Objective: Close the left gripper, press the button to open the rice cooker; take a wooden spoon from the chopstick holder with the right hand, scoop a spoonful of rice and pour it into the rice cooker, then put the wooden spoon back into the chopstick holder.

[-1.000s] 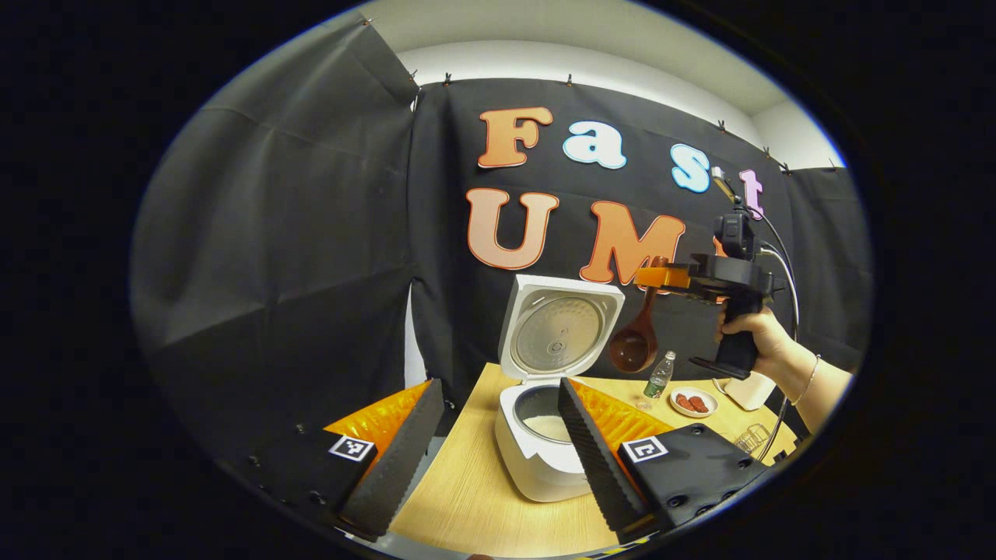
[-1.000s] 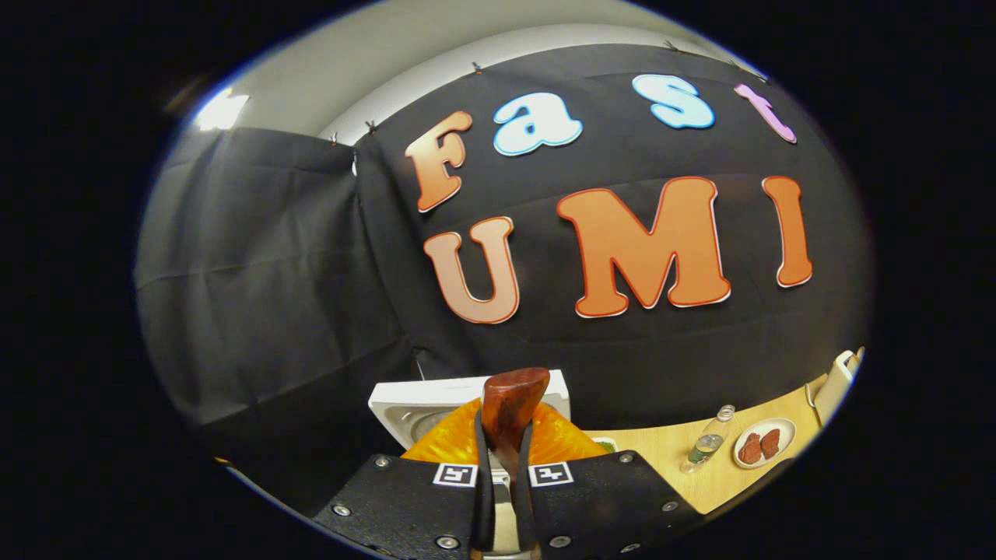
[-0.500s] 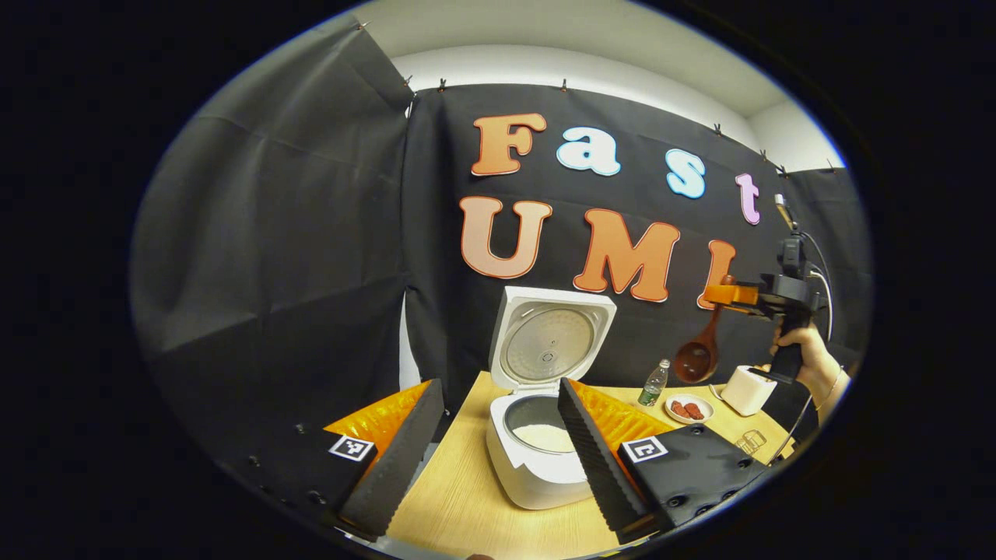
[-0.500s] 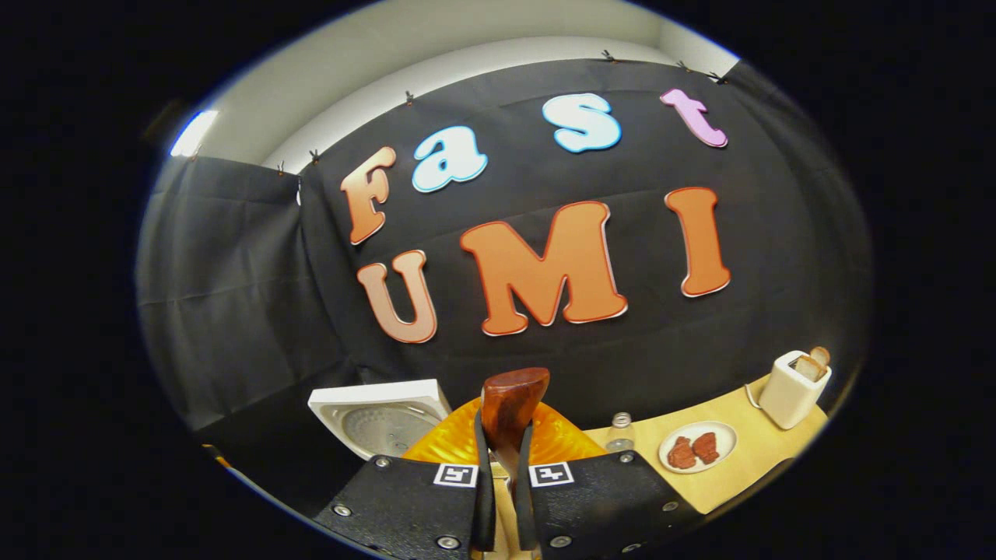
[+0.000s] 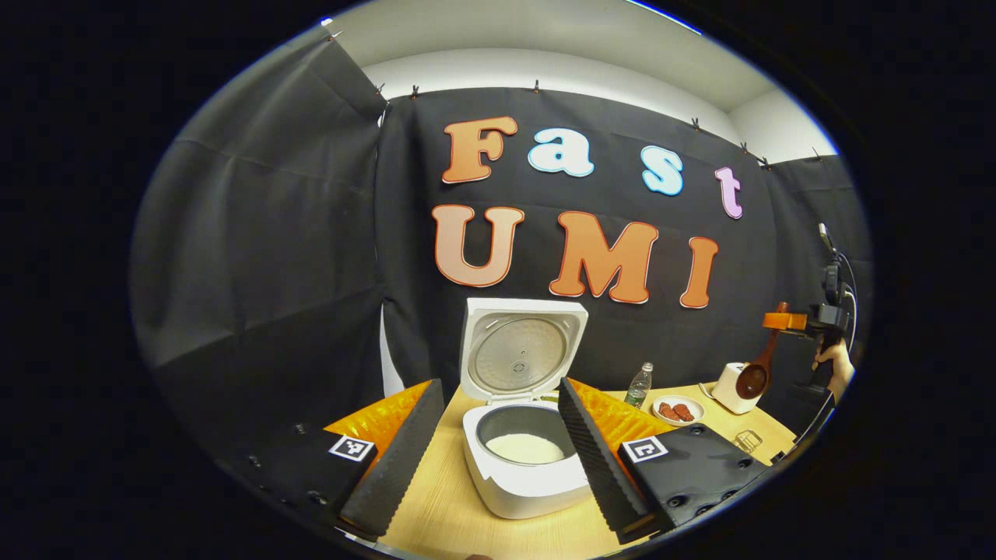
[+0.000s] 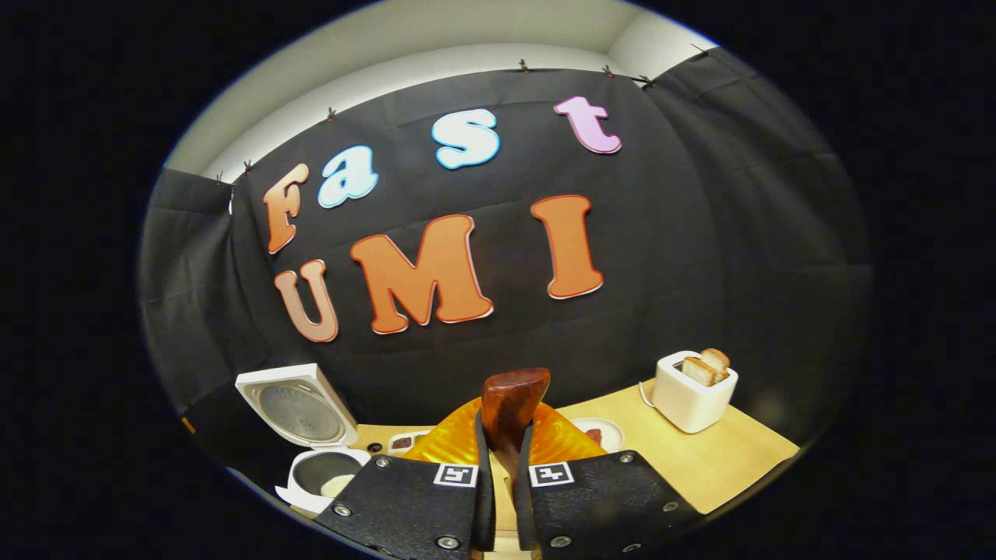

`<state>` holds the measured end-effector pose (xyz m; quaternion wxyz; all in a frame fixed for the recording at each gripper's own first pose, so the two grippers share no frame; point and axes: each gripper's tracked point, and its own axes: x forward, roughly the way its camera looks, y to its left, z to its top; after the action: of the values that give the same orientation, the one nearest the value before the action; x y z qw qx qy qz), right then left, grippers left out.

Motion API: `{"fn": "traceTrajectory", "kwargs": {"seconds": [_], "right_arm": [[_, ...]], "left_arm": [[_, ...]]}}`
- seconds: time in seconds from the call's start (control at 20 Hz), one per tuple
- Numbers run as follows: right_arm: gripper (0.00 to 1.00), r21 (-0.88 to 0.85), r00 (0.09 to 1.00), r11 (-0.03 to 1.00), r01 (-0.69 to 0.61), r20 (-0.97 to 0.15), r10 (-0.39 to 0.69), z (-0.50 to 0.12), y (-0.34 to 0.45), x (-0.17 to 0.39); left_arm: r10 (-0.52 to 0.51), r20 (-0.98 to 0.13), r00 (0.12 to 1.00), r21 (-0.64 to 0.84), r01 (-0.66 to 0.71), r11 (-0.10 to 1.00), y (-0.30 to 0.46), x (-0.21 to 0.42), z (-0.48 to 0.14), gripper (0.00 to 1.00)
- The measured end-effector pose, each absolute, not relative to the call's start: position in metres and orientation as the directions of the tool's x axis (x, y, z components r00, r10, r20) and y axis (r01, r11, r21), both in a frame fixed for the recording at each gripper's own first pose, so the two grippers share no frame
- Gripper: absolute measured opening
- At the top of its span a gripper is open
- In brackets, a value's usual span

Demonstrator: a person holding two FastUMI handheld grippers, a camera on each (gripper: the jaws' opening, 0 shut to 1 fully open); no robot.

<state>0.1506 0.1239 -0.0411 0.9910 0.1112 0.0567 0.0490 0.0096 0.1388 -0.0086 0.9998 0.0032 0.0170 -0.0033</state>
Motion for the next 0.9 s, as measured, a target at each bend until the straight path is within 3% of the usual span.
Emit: {"fn": "traceTrajectory", "kwargs": {"seconds": [0.4, 0.9], "right_arm": [[0.10, 0.273, 0.978, 0.960, 0.064, -0.210, -0.005, -0.112, 0.018, 0.137], [0.10, 0.357, 0.938, 0.913, 0.198, -0.340, -0.070, -0.224, -0.020, 0.153]], "left_arm": [[0.032, -0.056, 0.998, -0.023, -0.034, 0.999, 0.115, 0.011, -0.014, 1.00], [0.138, -0.067, 0.988, -0.016, -0.139, 0.990, 0.120, -0.002, -0.007, 1.00]]}}
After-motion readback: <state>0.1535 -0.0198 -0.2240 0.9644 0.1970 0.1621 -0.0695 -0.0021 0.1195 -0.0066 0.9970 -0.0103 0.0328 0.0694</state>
